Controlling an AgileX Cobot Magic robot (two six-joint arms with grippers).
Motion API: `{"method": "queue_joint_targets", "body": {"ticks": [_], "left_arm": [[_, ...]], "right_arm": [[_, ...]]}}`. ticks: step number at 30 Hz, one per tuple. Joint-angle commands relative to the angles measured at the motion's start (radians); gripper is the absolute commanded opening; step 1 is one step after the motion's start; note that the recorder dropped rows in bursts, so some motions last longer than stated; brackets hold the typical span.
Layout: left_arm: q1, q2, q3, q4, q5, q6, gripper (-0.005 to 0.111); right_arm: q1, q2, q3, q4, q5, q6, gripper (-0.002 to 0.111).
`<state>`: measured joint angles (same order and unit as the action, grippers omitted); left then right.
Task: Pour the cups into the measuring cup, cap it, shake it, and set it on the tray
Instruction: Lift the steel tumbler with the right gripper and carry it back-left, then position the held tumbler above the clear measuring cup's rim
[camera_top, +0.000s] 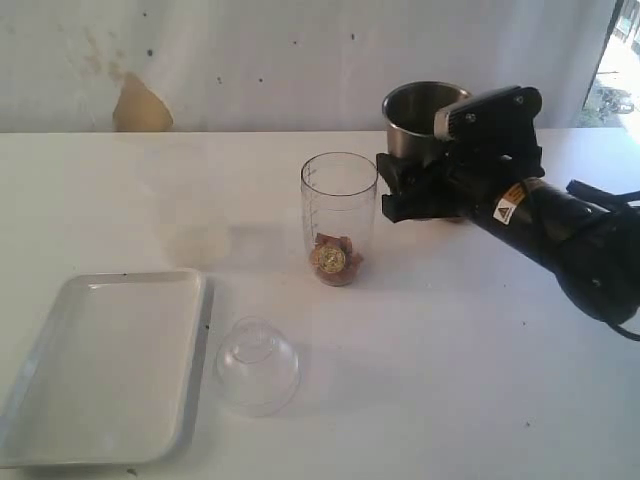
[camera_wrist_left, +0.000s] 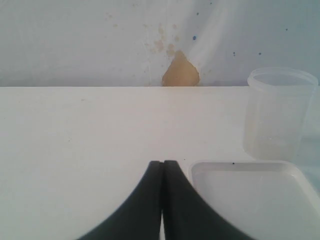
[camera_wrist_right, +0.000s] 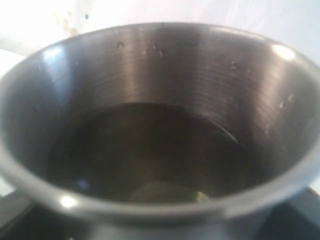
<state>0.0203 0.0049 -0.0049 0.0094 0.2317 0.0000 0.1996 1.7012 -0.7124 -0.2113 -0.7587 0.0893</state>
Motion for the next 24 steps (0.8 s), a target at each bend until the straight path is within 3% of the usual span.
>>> {"method": "queue_joint_targets", "body": {"ticks": [1,6,24], "left_arm": [[-0.004,-0.005,0.005,0.001,0.002,0.0,0.0],[-0.004,-0.005,0.005,0.001,0.002,0.0,0.0],[-0.004,-0.005,0.005,0.001,0.002,0.0,0.0]], "right_arm": [[-0.037,-0.024,-0.014,0.031,-0.078,-0.06,0.0],[-0.07,-0.017,-0.021,0.031,-0.165,-0.067,0.0],[-0.101,0.213,-0.314,-0.104,-0.084,0.046,0.0]]}}
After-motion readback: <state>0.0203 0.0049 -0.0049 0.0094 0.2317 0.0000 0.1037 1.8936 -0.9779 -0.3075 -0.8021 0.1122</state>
